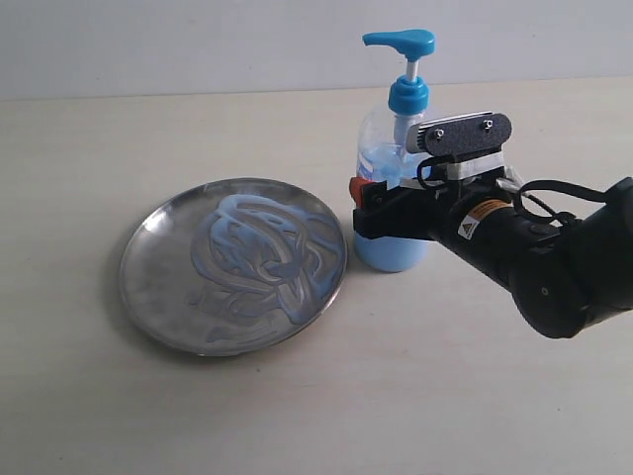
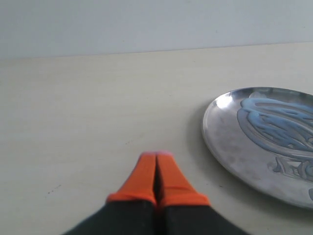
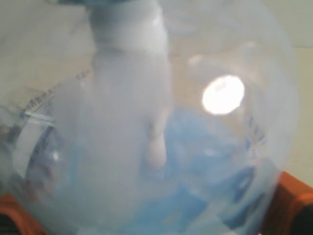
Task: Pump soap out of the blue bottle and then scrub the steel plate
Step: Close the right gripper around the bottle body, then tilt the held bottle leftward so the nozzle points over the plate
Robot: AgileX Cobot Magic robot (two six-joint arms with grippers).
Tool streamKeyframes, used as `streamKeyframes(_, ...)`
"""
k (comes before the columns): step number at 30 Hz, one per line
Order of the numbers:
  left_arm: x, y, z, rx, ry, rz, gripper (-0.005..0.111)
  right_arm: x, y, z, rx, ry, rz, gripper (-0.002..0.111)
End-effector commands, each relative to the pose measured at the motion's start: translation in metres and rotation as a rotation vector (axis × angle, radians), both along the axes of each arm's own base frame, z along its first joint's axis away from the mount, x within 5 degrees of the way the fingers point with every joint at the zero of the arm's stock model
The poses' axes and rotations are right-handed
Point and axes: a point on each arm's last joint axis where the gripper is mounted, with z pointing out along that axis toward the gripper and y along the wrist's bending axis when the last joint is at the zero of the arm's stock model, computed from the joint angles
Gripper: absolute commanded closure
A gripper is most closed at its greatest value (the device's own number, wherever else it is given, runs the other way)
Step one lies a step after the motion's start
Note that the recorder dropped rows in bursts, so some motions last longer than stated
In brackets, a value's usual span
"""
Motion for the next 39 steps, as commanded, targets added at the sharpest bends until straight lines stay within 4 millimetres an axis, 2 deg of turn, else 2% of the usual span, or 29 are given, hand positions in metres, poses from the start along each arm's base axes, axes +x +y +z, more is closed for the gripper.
streamKeyframes(1, 0.0, 0.0, 0.001, -0.002, -0.018, -0.005, 0.107, 0.001, 0.0, -0.002, -0.003, 0.015, -0.002, 0.093)
streamKeyframes(4, 0.0, 0.0, 0.001, -0.002, -0.018, -0.005, 0.107, 0.0, 0.001, -0.002, -0.005, 0.014, 0.004, 0.108)
streamKeyframes(13, 0.0, 0.0, 0.001, -0.002, -0.018, -0.005, 0.107, 0.0, 0.003, 0.009, -0.004, -0.023, 0.038, 0.108)
streamKeyframes(22, 0.0, 0.0, 0.001, -0.002, -0.018, -0.005, 0.107, -0.003, 0.005, 0.011, -0.031, -0.003, 0.088, 0.108)
streamKeyframes(29, 0.0, 0.0, 0.001, -0.002, -0.018, -0.005, 0.107, -0.008, 0.003, 0.029, -0.15, -0.042, 0.144, 0.108)
streamKeyframes(39, 0.0, 0.0, 0.001, -0.002, -0.019, -0.005, 0.107, -0.009, 0.003, 0.03, -0.186, -0.026, 0.16, 0.108)
